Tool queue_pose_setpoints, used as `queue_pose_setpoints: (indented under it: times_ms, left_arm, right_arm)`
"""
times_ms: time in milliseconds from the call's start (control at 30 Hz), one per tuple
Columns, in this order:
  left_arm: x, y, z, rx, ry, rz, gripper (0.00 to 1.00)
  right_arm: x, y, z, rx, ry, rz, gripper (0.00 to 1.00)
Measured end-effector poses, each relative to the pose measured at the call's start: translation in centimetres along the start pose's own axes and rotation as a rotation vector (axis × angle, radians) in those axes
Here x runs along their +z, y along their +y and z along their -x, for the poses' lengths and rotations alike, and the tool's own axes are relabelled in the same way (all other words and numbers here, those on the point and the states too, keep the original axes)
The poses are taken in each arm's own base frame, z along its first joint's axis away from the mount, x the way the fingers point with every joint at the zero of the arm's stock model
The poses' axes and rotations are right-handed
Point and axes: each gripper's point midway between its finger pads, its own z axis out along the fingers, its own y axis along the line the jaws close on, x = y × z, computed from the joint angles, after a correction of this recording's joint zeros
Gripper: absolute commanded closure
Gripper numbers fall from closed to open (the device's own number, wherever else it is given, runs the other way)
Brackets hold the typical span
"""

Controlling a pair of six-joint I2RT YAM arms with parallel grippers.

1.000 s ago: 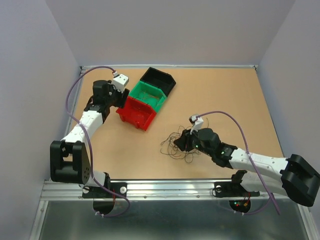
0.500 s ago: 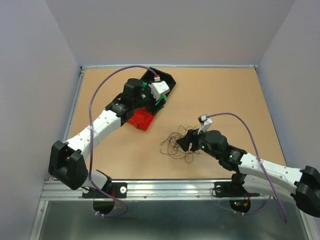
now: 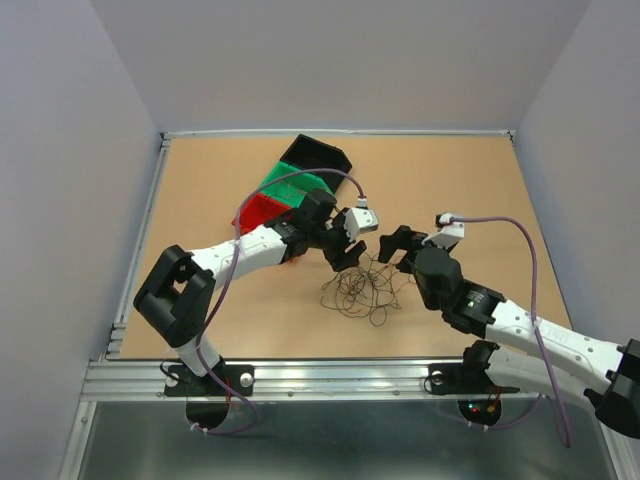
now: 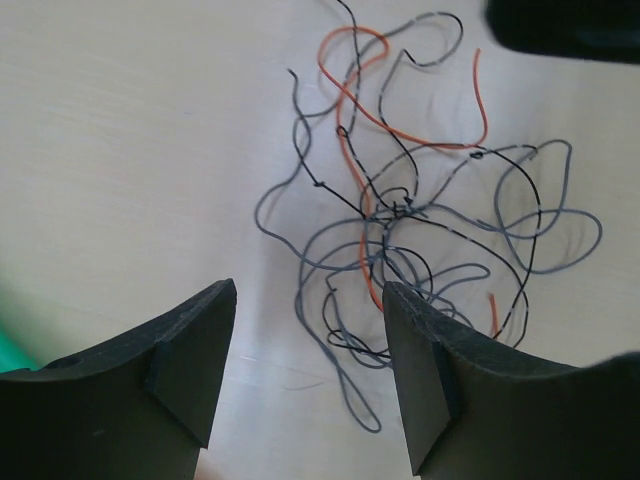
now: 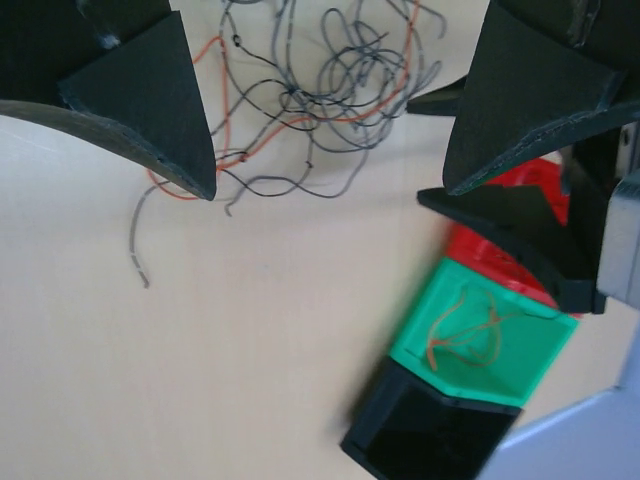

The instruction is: Untangle the cables

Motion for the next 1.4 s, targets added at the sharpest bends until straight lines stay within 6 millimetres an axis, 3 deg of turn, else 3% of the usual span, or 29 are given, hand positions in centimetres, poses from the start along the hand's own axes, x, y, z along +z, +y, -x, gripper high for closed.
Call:
queue_pose_setpoints:
  times_ms: [100, 433, 633, 733, 767, 833, 900, 1000, 1133, 1400]
  left_arm:
    - [0.9, -1.3, -1.7, -0.023, 0.036, -0.055, 0.29]
    - [1.2, -3.0, -2.9, -0.042, 0.061, -0.155, 0.33]
    - [2.5, -3.7, -5.0, -0.070, 0.131, -0.204, 0.38]
    - [3.0, -4.1, -6.2, -0.082, 0.170, -0.223, 0.62]
    - [3.1, -4.3, -6.6, -0.086, 0.183, -0.229, 0.78]
    - [3.1, -4.4, -7.0, -0.091, 0.196, -0.236, 0.92]
    - [3.1, -4.6, -6.9, -0.078, 0.194, -0.247, 0.98]
    - [3.1, -4.7, -6.7, -0.065, 0.189, -0.257, 1.00]
    - [2.4, -4.6, -5.6, -0.032, 0.161, -0.249, 1.00]
    - [-2.9, -4.4, 2.9, 0.112, -0.052, -0.183, 1.00]
  right_arm:
    - [0.5, -1.6, -0.8, -0.054, 0.003, -0.077, 0.00]
    - [-1.1, -3.7, 2.4, 0.013, -0.125, -0.127, 0.00]
    - [-1.3, -4.2, 2.7, 0.017, -0.143, -0.145, 0.00]
    - [-1.2, -4.2, 2.5, 0.008, -0.138, -0.151, 0.00]
    - [-1.2, -4.3, 2.4, 0.007, -0.137, -0.152, 0.00]
    - [-1.2, -4.3, 2.4, 0.007, -0.137, -0.152, 0.00]
    - [-1.2, -4.3, 2.5, 0.008, -0.138, -0.152, 0.01]
    - [-1.2, -4.2, 2.4, 0.007, -0.135, -0.149, 0.02]
    - [-1.0, -3.0, 1.4, -0.037, -0.094, -0.067, 0.10]
    - [-0.1, -0.9, -3.8, -0.145, 0.031, 0.123, 0.18]
